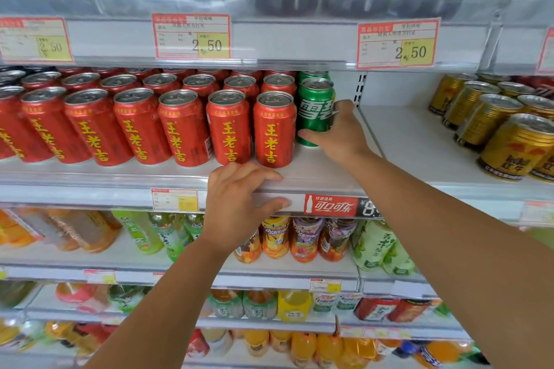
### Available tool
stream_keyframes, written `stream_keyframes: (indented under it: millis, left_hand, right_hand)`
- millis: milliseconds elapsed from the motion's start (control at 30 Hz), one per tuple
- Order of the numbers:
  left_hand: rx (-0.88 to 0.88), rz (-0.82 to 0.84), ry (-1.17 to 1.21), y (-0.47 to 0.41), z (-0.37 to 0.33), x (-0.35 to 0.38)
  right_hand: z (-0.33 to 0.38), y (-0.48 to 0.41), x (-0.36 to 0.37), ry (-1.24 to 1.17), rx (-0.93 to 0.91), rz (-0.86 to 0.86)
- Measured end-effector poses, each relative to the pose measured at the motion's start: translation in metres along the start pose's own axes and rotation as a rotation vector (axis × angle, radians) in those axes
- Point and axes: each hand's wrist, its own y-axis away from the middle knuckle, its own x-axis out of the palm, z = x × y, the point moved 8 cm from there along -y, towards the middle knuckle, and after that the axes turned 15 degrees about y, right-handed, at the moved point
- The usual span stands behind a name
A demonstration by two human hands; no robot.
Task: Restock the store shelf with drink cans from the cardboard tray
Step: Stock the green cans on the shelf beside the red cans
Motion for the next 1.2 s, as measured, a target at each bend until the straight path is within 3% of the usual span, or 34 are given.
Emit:
stream_keyframes:
  millis: [300, 467, 567, 700, 900, 1067, 1200]
  left_hand:
    - [-0.039, 0.031, -0.044, 0.0, -0.004, -0.001]
    - [0.1, -0.058, 0.076, 0.012, -0.071, 0.02]
    - [0.083, 0.217, 0.347, 0.053, -0.11, 0.1]
    - [-0.25, 0.683, 0.565, 0.167, -0.105, 0.236]
    - [-0.651, 1.201, 0.416, 0.383, -0.066, 0.379]
    - [-0.735, 1.476, 0.254, 0.54, -0.025, 0.487]
    - [-0.758, 1.506, 0.182, 0.637, 0.016, 0.577]
  right_hand:
    - [-0.007, 0.013, -0.012, -0.003, 0.067, 0.056]
    - [-0.033, 0.089, -0.081, -0.229, -0.028, -0.31]
    - [-0.087, 0.156, -0.101, -0.333, 0.045, -0.449]
    - [-0.214, 0.246, -0.075, -0.313, 0.343, -0.442]
    - [-0.436, 0.427, 0.03, -0.223, 1.057, -0.235]
    - [-0.578, 0.569, 0.146, -0.084, 1.356, 0.022]
    - [-0.677, 0.667, 0.25, -0.03, 1.48, 0.264]
